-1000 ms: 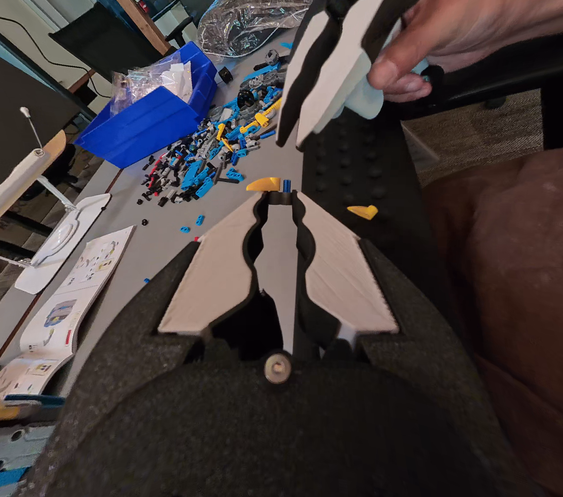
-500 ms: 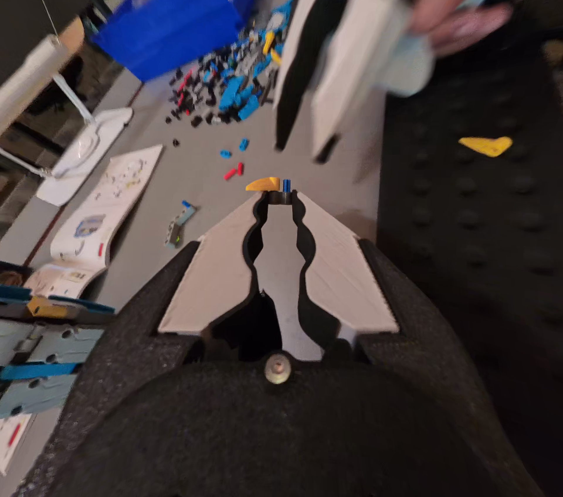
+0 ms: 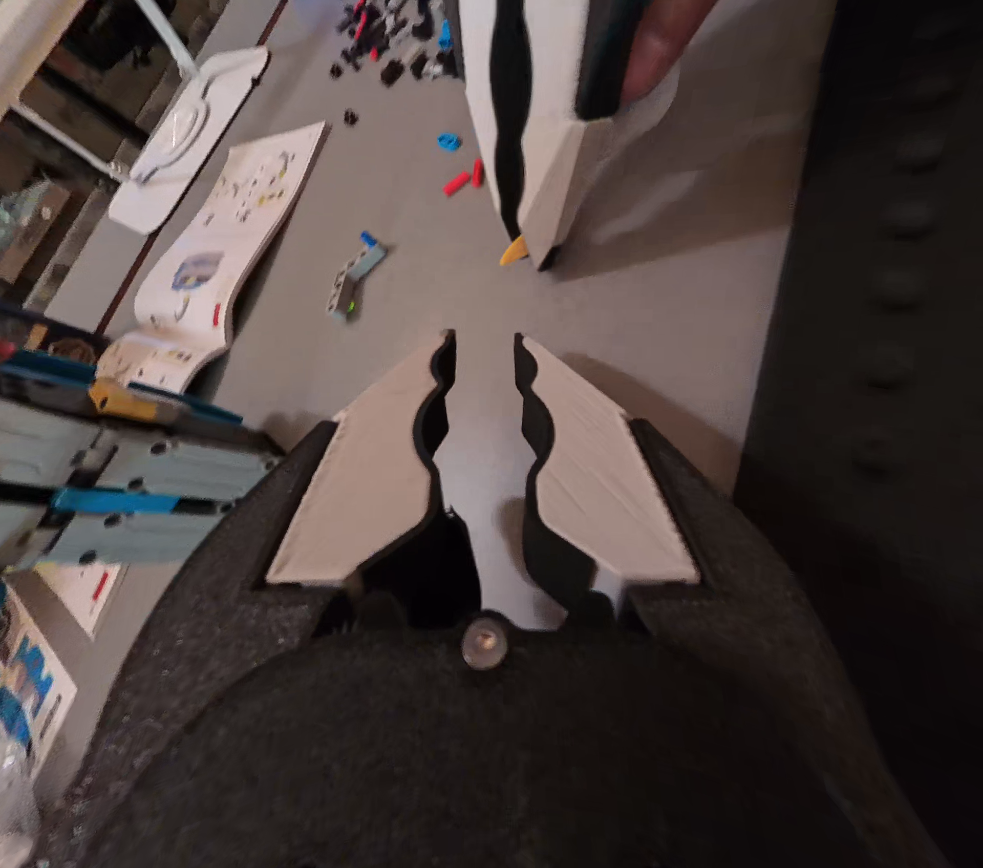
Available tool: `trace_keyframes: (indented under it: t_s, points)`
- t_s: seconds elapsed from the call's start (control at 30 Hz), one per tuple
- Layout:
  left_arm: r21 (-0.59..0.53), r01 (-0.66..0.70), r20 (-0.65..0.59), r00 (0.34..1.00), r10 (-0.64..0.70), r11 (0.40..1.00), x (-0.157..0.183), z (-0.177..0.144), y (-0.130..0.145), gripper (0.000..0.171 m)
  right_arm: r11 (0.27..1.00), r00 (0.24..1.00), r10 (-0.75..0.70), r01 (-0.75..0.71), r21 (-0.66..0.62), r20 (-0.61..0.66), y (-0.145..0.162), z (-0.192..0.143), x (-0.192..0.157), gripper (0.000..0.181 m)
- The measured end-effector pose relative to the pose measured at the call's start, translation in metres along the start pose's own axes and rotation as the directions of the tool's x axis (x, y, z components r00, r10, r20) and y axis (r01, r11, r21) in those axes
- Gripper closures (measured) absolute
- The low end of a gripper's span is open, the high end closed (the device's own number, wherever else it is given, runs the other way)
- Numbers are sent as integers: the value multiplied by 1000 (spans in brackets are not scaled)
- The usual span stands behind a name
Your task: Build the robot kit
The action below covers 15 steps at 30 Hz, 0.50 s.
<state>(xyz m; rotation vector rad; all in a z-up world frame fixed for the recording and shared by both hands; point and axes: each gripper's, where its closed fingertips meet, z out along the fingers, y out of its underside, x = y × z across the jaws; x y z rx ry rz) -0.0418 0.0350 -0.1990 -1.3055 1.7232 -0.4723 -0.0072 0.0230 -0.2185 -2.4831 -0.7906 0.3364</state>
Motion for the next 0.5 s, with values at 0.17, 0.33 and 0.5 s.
trace_keyframes:
  t_s: [0.17,0.33,0.5]
  points:
    - [20,113,29,993,-113,993,-17,-11,7,150,999,998,-43,45,31,-43,-10,-1,6,167]
    - [-36,197,173,967,-188,980,-46,-11,23,151,873,996,-85,61,484,28,-81,-71,-66,164]
    - [-164,227,354,922,-158,960,-72,-14,44,153,672,889,-345,457,583,-300,-130,-87,-192,181]
